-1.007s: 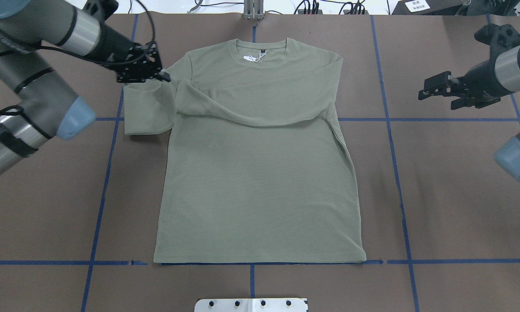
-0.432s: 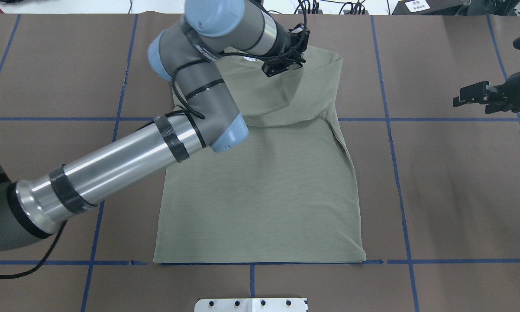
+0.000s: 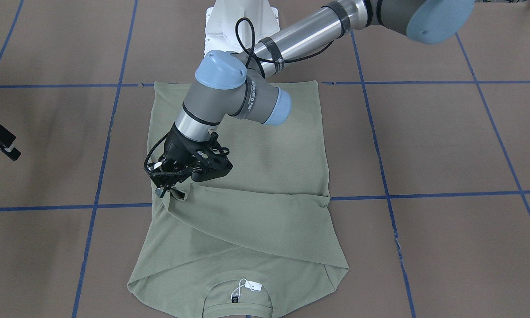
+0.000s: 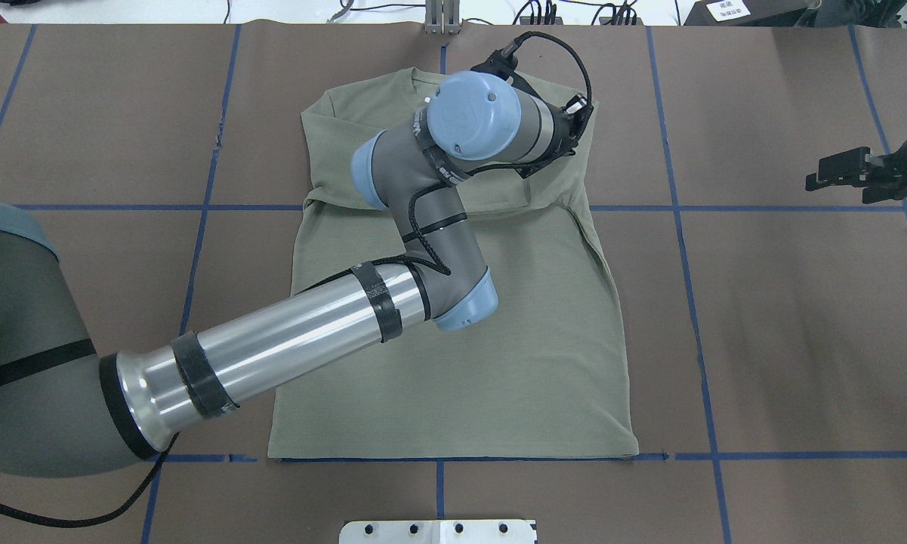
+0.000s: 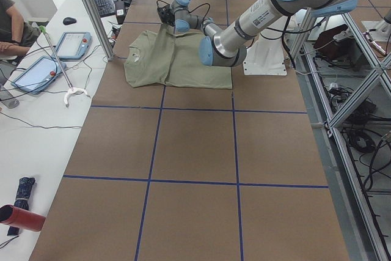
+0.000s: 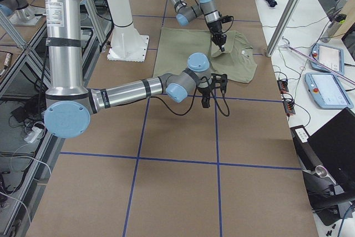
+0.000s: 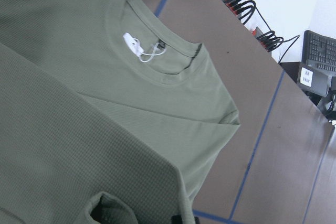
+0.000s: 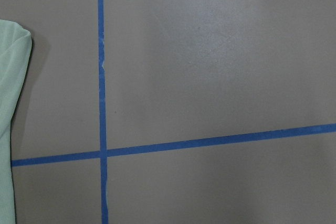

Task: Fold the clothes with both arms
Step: 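Fold the held sleeve across the shirt body toward the right side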

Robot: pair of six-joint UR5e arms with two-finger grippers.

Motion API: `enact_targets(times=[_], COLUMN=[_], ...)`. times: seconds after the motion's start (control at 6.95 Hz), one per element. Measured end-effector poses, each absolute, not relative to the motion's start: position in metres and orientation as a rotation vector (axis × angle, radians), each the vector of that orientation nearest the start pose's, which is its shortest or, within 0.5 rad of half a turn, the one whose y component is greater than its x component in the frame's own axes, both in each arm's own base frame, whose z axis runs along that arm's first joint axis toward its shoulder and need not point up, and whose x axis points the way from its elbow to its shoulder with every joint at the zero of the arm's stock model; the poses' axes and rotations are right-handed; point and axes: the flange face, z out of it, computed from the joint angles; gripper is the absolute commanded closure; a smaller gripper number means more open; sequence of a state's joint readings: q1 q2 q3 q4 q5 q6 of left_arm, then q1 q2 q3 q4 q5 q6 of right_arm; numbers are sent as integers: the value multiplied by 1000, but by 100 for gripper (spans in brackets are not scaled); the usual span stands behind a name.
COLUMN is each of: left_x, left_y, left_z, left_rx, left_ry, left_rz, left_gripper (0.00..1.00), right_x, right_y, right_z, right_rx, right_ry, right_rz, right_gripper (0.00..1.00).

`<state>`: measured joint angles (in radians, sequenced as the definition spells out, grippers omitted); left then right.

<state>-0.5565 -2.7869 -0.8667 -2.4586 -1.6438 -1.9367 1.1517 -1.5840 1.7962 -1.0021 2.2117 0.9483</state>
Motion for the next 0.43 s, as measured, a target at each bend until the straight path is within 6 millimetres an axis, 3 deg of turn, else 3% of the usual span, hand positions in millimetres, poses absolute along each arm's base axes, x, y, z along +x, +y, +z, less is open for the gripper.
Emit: enact_targets(times=[0.43], left_x=[693], left_y=[-553], left_z=[27], left_rx=[114], left_ry=[1441], left_rz=[-743], left_gripper=[100], right_x=[-135], right_y=[-487], right_z=[497], right_rx=[210], right_ry=[-955], right_rz=[234], right_gripper=[0])
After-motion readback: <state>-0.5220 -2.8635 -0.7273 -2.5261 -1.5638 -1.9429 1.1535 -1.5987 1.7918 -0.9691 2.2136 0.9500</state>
